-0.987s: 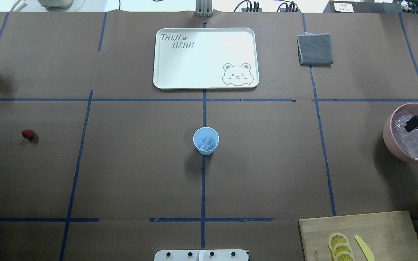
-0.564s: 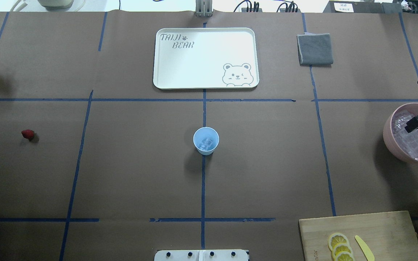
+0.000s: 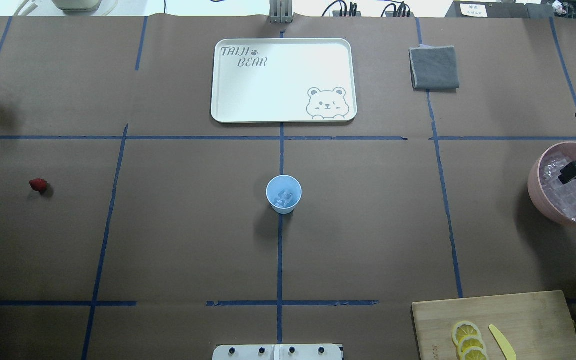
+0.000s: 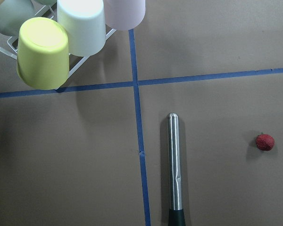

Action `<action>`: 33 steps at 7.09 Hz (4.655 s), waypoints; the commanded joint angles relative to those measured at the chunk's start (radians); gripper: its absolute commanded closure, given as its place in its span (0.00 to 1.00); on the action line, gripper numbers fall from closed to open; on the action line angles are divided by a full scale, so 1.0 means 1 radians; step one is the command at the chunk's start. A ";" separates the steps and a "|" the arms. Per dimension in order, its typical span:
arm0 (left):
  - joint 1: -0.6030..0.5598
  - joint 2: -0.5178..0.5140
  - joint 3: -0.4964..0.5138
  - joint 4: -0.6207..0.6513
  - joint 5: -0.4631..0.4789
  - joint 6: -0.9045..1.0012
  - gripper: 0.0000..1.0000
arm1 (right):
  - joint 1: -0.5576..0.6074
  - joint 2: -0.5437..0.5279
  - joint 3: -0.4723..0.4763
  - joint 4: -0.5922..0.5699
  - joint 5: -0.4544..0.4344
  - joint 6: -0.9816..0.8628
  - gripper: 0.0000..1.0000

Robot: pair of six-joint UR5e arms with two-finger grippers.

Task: Mash ice and strawberries in cup
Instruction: 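Close the right gripper on an ice cube and lift it from the bowl, then carry the ice cube with the right gripper above the blue cup, then open the right gripper to drop the ice cube into the cup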

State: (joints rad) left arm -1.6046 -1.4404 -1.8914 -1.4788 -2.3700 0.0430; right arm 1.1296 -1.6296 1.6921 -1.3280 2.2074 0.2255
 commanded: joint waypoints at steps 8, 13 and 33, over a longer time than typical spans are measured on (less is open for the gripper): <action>0.000 -0.003 -0.002 0.000 -0.014 -0.023 0.00 | 0.018 -0.009 0.107 -0.045 0.031 0.000 1.00; 0.000 -0.003 0.002 0.002 -0.015 -0.025 0.00 | -0.029 0.390 0.310 -0.630 0.055 0.122 1.00; 0.002 -0.006 0.021 -0.009 -0.012 -0.037 0.00 | -0.606 0.944 -0.115 -0.410 -0.275 1.017 0.05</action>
State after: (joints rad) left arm -1.6030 -1.4465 -1.8699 -1.4874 -2.3823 0.0061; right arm 0.5231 -0.6842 1.5762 -1.7510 1.9323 1.2425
